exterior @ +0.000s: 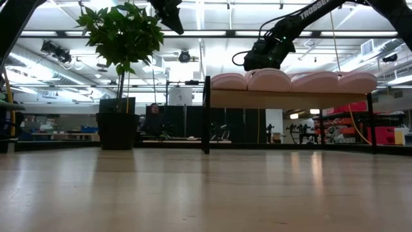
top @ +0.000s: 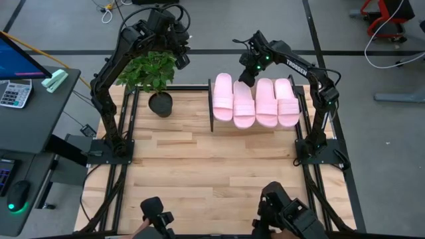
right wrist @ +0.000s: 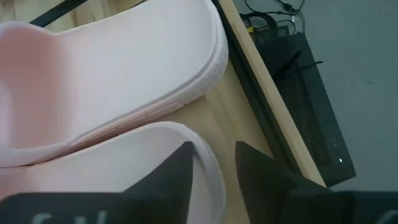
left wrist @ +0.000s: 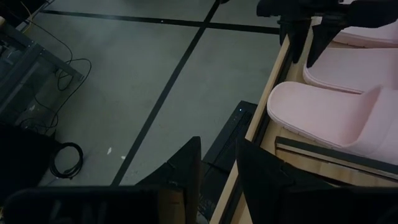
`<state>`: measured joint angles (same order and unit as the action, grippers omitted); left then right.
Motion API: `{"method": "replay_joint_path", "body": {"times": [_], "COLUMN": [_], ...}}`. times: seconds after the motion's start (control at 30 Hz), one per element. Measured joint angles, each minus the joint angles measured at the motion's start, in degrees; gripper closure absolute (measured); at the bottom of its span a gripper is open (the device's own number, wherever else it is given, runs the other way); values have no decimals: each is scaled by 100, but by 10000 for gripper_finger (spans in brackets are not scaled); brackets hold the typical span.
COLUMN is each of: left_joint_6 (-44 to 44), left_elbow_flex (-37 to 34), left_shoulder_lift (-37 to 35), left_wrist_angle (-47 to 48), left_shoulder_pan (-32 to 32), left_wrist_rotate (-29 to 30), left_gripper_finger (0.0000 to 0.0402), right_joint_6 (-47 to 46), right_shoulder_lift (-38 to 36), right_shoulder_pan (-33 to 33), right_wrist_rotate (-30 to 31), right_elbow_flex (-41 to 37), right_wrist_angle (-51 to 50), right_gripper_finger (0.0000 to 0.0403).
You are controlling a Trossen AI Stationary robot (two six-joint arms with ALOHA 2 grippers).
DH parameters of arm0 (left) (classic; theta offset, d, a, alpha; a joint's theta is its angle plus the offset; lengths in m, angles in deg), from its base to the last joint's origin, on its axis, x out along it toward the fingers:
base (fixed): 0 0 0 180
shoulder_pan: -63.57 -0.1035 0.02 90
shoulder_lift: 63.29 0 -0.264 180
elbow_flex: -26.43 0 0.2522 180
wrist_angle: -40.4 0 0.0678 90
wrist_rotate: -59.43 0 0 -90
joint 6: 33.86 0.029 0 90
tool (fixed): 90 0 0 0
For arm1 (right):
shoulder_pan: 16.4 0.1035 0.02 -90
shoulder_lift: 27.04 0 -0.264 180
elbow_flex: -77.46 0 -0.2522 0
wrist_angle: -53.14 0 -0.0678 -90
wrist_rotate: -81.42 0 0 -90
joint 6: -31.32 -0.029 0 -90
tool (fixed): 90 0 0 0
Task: Pick and place slides into the shelf
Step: Adjust the pink slides on the shelf
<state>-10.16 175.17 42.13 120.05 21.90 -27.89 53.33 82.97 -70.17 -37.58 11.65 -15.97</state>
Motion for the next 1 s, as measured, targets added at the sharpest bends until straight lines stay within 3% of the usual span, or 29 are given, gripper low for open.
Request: {"method": "replay_joint_path", "body": {"times": [0.17,0.4,0.67,1.0], "left_joint_6": [0,2,4,96], "left_elbow_flex": [0,2,2,0], "left_shoulder_lift": [0,0,0,0], "left_wrist_angle": [0,5,145,177], "left_shoulder_pan": [0,0,0,0], "left_wrist_rotate": [0,0,0,0], "left_gripper_finger": [294,294,294,294], "right_joint_6": [-102,-631,-855,-2028], "right_shoulder_lift": [0,0,0,0], "right_shoulder_pan": [0,-180,-357,-393], "right_wrist_rotate": [190,366,1546,2978], "right_elbow_flex": [138,596,1202,1506], "right_wrist_angle": [-26,-153,-1628,-2841], "right_gripper_finger": [251,244,245,247]}}
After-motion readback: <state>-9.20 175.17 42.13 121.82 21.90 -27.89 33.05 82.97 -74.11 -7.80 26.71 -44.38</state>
